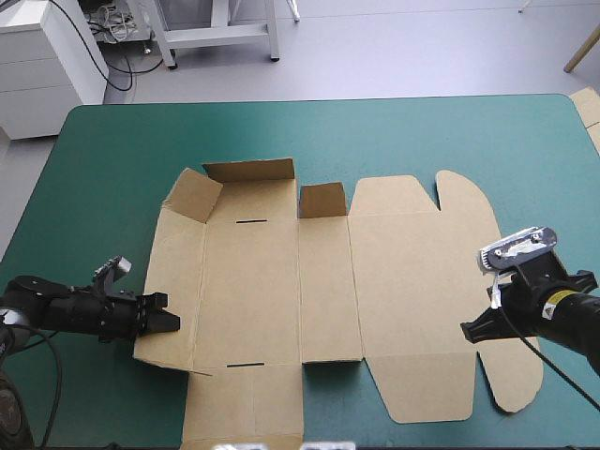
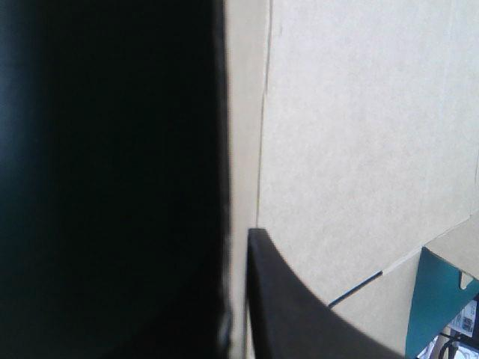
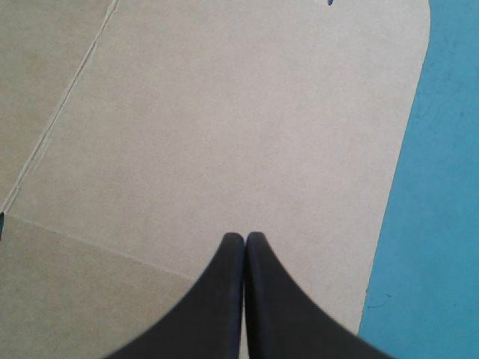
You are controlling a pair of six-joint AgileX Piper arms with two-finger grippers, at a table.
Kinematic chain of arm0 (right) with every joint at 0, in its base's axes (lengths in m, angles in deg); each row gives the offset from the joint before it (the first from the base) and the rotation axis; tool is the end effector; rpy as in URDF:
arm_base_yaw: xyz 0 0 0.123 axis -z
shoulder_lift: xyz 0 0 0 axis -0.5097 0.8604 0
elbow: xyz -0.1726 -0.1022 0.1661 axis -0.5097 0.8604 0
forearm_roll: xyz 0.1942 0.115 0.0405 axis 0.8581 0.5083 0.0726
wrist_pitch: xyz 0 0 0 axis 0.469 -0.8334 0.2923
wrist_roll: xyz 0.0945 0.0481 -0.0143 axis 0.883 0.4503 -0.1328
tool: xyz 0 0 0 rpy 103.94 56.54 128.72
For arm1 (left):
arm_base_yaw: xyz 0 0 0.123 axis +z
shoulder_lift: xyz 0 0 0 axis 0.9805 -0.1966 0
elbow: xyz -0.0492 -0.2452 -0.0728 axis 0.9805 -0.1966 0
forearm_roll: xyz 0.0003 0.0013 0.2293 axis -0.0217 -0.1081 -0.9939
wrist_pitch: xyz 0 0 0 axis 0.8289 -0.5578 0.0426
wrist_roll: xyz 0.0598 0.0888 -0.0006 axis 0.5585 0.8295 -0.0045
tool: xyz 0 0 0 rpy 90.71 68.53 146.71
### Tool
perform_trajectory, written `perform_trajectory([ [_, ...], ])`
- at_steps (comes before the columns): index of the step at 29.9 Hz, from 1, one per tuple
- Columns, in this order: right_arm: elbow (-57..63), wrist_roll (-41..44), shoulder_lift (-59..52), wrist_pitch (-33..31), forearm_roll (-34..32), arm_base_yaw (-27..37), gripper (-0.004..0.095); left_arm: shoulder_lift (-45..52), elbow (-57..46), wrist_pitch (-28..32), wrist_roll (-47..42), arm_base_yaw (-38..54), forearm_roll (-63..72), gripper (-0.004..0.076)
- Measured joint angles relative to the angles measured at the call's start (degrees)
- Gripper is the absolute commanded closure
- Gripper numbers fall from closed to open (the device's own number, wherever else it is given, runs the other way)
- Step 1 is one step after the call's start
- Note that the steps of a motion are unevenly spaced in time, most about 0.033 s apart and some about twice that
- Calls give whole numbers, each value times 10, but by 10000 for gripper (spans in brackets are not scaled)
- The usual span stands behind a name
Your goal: Fold the box
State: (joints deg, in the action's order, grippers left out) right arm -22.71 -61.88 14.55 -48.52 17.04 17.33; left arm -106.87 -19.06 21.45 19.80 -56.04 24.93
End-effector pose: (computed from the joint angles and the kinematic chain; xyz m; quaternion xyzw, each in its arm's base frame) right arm 0.1324 0.0313 0.3260 -0.2053 0.9124 0.0039 0.3540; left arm 0.1938 0.0043 0.1676 -0.0599 0.9334 -0.3445 0.0804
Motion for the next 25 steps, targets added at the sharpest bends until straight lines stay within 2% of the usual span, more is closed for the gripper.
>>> perform_trajectory([
  [5,0,-1,0,0,0,0,924,-7,26,-18,23,-4,-9,731],
  [14,-23,-3,0,-5,0,0,924,1,133,-47,36,-19,-50,731],
  [19,-42,-2,-1,-21,0,0,924,1,225,-56,32,-84,-99,731],
  [25,-47,11,-20,-21,0,0,924,1,341,-52,-22,-187,-179,731],
])
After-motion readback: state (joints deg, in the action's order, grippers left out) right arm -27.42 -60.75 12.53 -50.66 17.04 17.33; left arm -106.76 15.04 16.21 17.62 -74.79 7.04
